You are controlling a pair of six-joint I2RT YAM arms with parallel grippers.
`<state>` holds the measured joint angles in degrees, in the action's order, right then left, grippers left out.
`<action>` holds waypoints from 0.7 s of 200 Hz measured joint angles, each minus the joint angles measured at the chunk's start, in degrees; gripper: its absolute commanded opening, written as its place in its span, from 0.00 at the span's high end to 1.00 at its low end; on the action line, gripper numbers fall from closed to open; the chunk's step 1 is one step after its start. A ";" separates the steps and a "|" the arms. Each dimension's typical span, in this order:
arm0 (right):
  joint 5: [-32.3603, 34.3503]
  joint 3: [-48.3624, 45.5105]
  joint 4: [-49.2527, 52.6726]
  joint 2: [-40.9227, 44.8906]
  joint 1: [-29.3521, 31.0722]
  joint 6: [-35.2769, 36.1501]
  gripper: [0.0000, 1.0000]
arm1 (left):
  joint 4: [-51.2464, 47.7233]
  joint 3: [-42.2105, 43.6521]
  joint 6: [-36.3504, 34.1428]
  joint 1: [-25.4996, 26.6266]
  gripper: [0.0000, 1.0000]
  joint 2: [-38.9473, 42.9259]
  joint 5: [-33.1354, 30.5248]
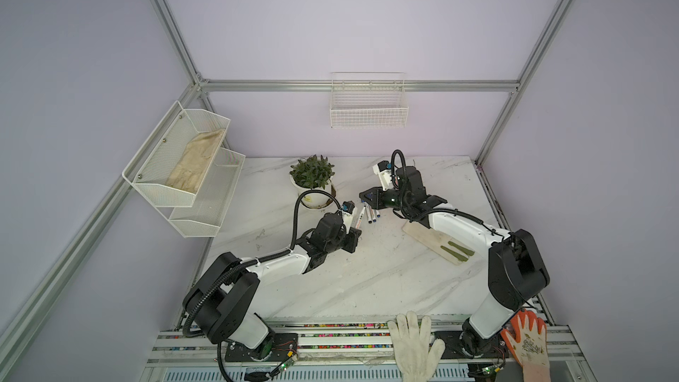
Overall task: Insert the pens into the pen caps
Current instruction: 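Lift the blue cap with the right gripper and carry it above the left gripper's marker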
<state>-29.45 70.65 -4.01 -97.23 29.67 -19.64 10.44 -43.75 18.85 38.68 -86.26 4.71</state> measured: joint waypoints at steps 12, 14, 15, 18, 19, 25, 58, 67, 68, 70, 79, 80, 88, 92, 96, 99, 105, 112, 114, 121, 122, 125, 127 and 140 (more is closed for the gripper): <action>-0.09 0.00 -0.09 -0.33 0.00 -0.24 0.98 | 0.28 0.00 0.00 0.02 1.00 0.00 -0.04; -0.09 0.00 -0.09 -0.39 0.00 -0.28 0.98 | 0.35 0.00 0.00 0.04 1.00 0.00 -0.04; -0.09 0.00 -0.09 -0.39 0.00 -0.28 0.98 | 0.37 0.00 0.00 0.04 1.00 0.00 -0.04; -0.07 0.00 -0.09 -0.46 0.00 -0.28 0.98 | 0.48 0.00 0.00 0.04 1.00 0.00 -0.04; -0.07 0.00 -0.09 -0.50 0.00 -0.31 0.98 | 0.50 0.00 0.00 0.02 1.00 0.00 -0.04; -0.04 0.00 -0.09 -0.61 0.00 -0.35 0.98 | 0.70 0.00 0.00 0.04 1.00 0.00 -0.11; 0.04 0.00 -0.09 -0.72 -0.22 -0.52 0.98 | 1.29 0.00 0.00 0.04 1.00 0.00 -0.52; 0.02 -0.02 -0.09 -0.72 -0.28 -0.52 0.98 | 1.38 0.00 0.00 0.04 1.00 0.00 -0.68; 0.02 -0.02 -0.07 -0.72 -0.28 -0.52 0.99 | 1.38 0.00 0.00 0.04 1.00 0.00 -0.70; 0.02 -0.02 -0.09 -0.72 -0.33 -0.52 0.98 | 1.42 0.00 0.00 0.04 1.00 0.00 -0.72; 0.00 -0.04 -0.07 -0.72 -0.46 -0.52 0.98 | 1.62 0.00 0.02 0.04 1.00 0.00 -0.94; 0.00 -0.04 -0.07 -0.72 -0.48 -0.52 0.98 | 1.64 0.00 0.02 0.04 1.00 0.00 -0.94; 0.00 -0.07 -0.07 -0.72 -0.66 -0.52 0.98 | 1.86 0.00 0.02 0.04 1.00 0.00 -1.11; 0.00 -0.07 -0.07 -0.72 -0.72 -0.52 0.99 | 1.97 0.00 0.02 0.04 1.00 0.00 -1.20; 0.00 -0.07 -0.07 -0.72 -0.79 -0.55 0.98 | 2.08 0.00 0.02 0.04 1.00 0.00 -1.31; 0.00 -0.09 -0.07 -0.72 -0.79 -0.55 0.99 | 2.14 0.00 0.02 0.04 1.00 0.00 -1.36; 0.00 -0.17 -0.07 -0.70 -0.81 -0.55 0.99 | 2.23 0.00 0.02 0.04 1.00 0.00 -1.49; -0.02 -0.22 -0.04 -0.70 -0.81 -0.57 0.99 | 2.34 0.00 0.02 0.04 1.00 0.00 -1.57; -0.02 -0.28 -0.07 -0.70 -0.81 -0.57 0.99 | 2.34 0.00 0.02 0.04 1.00 0.00 -1.60; -0.09 -0.42 -0.07 -0.70 -0.81 -0.63 0.99 | 2.40 0.00 0.02 0.04 1.00 0.00 -1.75; -0.11 -0.44 -0.07 -0.70 -0.81 -0.63 0.99 | 2.40 0.00 0.02 0.04 1.00 0.00 -1.75; -0.13 -0.52 -0.09 -0.68 -0.83 -0.66 0.99 | 2.40 0.00 0.02 0.04 1.00 0.00 -1.77; -0.15 -0.55 -0.09 -0.68 -0.83 -0.68 0.99 | 2.38 0.00 0.02 0.04 1.00 0.00 -1.75; -0.24 -0.79 -0.11 -0.68 -0.87 -0.66 0.99 | 2.29 0.00 0.02 0.04 1.00 0.00 -1.77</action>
<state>-29.69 69.87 -4.12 -97.91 28.80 -20.29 12.73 -43.75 18.87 38.72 -86.26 2.94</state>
